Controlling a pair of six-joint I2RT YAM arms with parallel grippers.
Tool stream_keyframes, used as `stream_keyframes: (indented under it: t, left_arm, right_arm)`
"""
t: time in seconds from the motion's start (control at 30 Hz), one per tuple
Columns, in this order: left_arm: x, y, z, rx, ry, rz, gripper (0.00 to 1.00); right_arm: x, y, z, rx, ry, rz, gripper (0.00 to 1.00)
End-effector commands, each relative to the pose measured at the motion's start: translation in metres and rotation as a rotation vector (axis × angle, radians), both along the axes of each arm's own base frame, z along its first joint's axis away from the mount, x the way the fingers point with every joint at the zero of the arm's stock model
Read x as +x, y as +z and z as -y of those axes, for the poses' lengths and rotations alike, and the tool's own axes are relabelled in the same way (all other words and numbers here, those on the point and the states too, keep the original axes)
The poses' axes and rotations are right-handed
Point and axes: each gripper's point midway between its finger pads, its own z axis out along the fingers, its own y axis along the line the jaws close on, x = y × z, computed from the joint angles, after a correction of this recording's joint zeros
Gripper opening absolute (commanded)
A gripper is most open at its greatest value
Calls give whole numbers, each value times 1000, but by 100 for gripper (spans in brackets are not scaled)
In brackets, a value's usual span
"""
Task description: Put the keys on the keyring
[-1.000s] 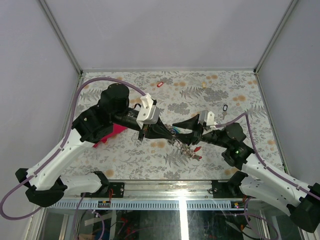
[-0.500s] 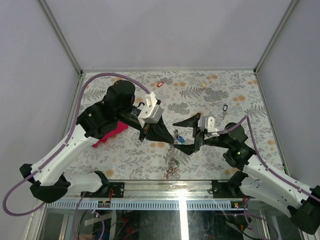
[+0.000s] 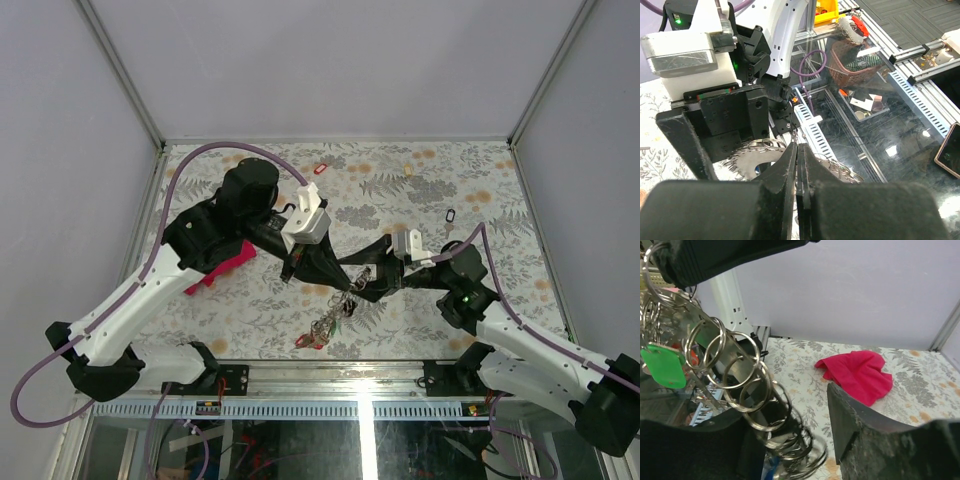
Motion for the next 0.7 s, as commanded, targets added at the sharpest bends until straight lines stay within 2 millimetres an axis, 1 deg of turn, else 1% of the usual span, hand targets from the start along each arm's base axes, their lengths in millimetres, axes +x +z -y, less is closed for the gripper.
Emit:
stream_keyframes:
  t: [0.0,0.07,0.17,0.23,0.3,0.4,0.5,0.6,0.63,0.67]
  left_arm:
    - [-8,23,-5,-70,-34,47,0]
    - [-7,23,-5,-68,-26,49,0]
    - [-6,23,-5,-69,-13,58,0]
    - [-4,22,-5,-66,4,65,0]
    - [-1,21,-5,-65,31,80,0]
    - [5,21,-6,-64,80,103,0]
    - [11,23,-8,-73,136,122,5]
    - [15,27,-9,-95,182,137,13]
    - [15,29,-9,-102,190,141,17]
    - [17,30,-10,-105,202,143,24]
  right_arm:
    - [-5,31,0,78,28,56,48]
    - [-2,30,1,80,15,48,43]
    - [2,29,1,82,-14,34,32]
    - [3,29,2,80,-23,24,27]
    - [5,29,3,70,-33,3,24]
    - [8,29,5,58,-65,-16,23]
    - [12,30,10,55,-112,-18,21]
    - [13,31,14,42,-136,-17,18]
    - [12,33,15,37,-137,-19,17]
    - [12,32,15,26,-136,-26,16]
